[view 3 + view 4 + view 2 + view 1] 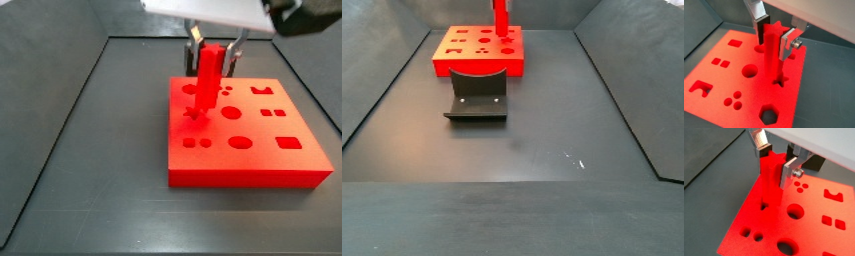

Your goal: Insert the star object.

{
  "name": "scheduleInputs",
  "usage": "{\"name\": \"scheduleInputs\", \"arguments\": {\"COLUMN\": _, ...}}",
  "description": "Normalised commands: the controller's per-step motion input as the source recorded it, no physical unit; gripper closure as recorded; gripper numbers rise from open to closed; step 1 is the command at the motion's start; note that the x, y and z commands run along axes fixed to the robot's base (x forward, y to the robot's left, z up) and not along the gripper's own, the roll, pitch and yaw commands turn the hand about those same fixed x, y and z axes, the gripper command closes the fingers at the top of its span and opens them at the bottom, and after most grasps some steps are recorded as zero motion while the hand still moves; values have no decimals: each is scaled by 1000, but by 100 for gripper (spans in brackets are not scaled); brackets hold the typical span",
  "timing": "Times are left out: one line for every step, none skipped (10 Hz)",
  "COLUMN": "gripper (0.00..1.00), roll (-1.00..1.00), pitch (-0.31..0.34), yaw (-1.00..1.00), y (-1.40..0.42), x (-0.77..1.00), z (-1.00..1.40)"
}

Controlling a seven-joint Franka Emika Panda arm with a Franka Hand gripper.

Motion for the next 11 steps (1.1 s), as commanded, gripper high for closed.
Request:
{"name": "scheduleInputs", "arguments": {"gripper": 100, "roll": -40, "pitch": -101, "yaw": 71, "y": 0, "x": 0, "z": -269}}
{"name": "scheduleInputs", "arguments": {"gripper": 100, "roll": -13, "pitch": -66, "yaw": 37, "y": 0, "x": -26, "z": -117}}
{"name": "scheduleInputs", "arguments": {"gripper": 100, "roll": 0, "pitch": 0, "yaw": 86, "y": -6, "x": -134, "z": 0}}
{"name": "scheduleInputs", "arguments": {"gripper": 100, "roll": 30, "pitch": -14, "yaw": 220, "y": 0, "x": -149, "z": 0}}
{"name": "scheduleInputs", "arguments": {"gripper": 100, "roll": 19, "pitch": -13, "yaw": 203, "y": 0, "x": -60, "z": 0}}
{"name": "scheduleInputs", "arguments": {"gripper": 100, "roll": 11, "pitch": -9, "yaw": 94, "y": 0, "x": -149, "z": 0}}
{"name": "scheduleInputs", "arguments": {"gripper": 100, "roll": 27, "pitch": 0, "yaw": 57, "y": 0, "x": -51, "z": 0}}
{"name": "scheduleInputs", "arguments": {"gripper": 100, "roll": 46, "pitch": 0, "yaw": 0, "y": 0, "x": -57, "z": 0}}
{"name": "scheduleInputs", "arguments": {"gripper": 100, "roll": 54, "pitch": 0, "yaw": 0, "y": -20, "x": -49, "z": 0}}
{"name": "scheduleInputs", "arguments": {"gripper": 100, "roll": 46, "pitch": 19, "yaw": -200, "y": -6, "x": 0, "z": 57}}
{"name": "scheduleInputs", "arguments": {"gripper": 100, "roll": 51, "pitch": 29, "yaw": -303, "y": 0, "x": 0, "z": 71}}
